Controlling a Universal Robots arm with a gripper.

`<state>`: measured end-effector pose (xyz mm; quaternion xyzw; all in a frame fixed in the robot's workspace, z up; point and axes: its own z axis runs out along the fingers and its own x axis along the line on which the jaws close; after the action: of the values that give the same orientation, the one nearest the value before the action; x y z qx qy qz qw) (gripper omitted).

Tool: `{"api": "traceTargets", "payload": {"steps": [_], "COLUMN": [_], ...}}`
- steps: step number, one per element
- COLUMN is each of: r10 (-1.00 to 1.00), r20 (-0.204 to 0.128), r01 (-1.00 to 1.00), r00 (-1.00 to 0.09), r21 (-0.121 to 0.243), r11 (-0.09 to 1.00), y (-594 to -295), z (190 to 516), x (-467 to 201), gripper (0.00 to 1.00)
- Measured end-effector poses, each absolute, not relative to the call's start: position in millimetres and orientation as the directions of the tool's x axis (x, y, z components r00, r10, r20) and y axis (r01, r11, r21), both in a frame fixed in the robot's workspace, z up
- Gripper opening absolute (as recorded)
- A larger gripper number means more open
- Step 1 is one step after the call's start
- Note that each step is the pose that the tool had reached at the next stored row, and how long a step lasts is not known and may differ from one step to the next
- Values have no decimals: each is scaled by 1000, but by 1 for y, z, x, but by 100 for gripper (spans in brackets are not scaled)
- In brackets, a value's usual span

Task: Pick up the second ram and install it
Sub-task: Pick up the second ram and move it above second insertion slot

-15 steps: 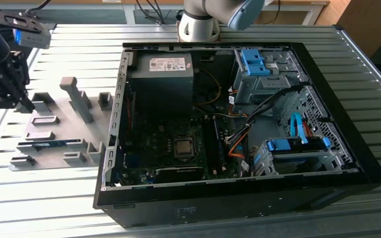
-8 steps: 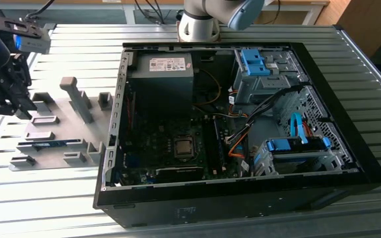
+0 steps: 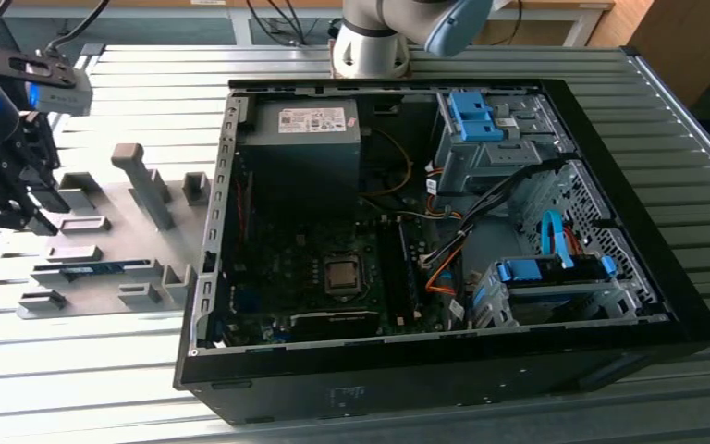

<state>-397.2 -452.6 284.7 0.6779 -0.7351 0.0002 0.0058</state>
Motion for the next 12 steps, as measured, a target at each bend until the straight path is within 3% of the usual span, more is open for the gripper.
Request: {"api": "traceTargets", "payload": {"steps": [3,12], "r10": [-997,-997], "r20": [9,9], "r01": [-997,-997], "r00": [-81,-81], "r21": [7,6], "r11": [81,81], "y": [-453,-453], "z": [284,283], "x": [-397,-397], "gripper": [43,43]}}
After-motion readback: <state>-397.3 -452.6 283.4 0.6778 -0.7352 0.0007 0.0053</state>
